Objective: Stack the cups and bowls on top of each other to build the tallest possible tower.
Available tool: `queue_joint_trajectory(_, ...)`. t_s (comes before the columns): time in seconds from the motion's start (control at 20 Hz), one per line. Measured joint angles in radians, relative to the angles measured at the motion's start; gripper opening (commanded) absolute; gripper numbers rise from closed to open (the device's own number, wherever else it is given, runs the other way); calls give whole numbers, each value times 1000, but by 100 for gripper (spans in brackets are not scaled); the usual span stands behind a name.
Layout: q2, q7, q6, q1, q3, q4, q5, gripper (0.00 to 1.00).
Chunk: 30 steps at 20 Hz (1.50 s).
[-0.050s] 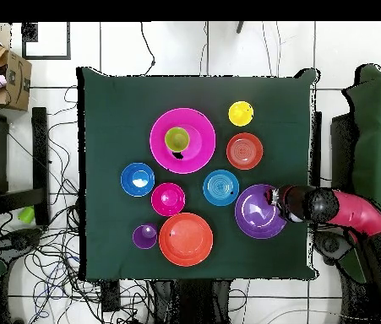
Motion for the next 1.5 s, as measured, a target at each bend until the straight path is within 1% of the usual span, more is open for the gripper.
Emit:
queue_joint_trajectory(0.05, 0, 0, 1, 0, 1, 1, 1, 100)
queue_joint_trajectory(0.1, -1, -1, 2, 0, 1, 1, 1, 0)
queue_joint_trajectory(0.95, -19, -10, 9, 0, 3, 19, -1, 0)
queue_joint_trajectory(1.1, -49, -10, 10, 0, 3, 44, -1, 0)
queue_joint_trajectory(1.4, -163, -10, 44, 15, 10, 110, 32, 0)
queue_joint_trajectory(1.5, -184, -10, 56, 19, 12, 118, 37, 0)
